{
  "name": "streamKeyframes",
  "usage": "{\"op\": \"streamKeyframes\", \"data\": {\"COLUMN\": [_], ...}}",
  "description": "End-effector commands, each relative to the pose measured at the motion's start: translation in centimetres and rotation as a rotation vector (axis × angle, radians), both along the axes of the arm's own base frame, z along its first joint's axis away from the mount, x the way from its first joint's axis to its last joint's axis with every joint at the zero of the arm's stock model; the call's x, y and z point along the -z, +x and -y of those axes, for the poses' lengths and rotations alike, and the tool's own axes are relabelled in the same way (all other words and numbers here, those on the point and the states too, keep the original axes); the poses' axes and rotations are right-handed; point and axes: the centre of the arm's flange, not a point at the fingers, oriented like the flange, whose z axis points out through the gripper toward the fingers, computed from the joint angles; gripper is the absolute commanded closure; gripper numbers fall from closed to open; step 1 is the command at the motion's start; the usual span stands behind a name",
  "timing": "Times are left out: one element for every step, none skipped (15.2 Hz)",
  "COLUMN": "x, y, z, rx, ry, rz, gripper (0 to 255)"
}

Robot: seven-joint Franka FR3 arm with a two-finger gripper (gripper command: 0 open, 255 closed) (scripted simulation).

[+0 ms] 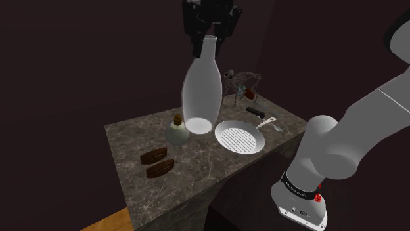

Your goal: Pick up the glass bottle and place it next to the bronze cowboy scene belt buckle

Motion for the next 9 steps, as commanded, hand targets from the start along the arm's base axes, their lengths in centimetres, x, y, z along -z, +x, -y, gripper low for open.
{"op": "streamKeyframes", "data": {"x": [0.8,1.4,1.9,2.4,2.9,3.5,4.0,4.5,5.0], "y": [-0.1,-0.1,-0.1,-0.1,-0.1,-0.1,-0.1,-0.1,-0.1], "z": [-0.2,-0.2,-0.2,-0.2,-0.2,-0.2,-0.2,-0.2,-0.2], "rx": [0.001,0.001,0.001,0.001,0.001,0.001,0.001,0.001,0.001], "ry": [0.000,0.000,0.000,0.000,0.000,0.000,0.000,0.000,0.000], "rz": [0.000,0.000,0.000,0.000,0.000,0.000,0.000,0.000,0.000], "gripper": [255,255,255,255,255,255,255,255,255]}}
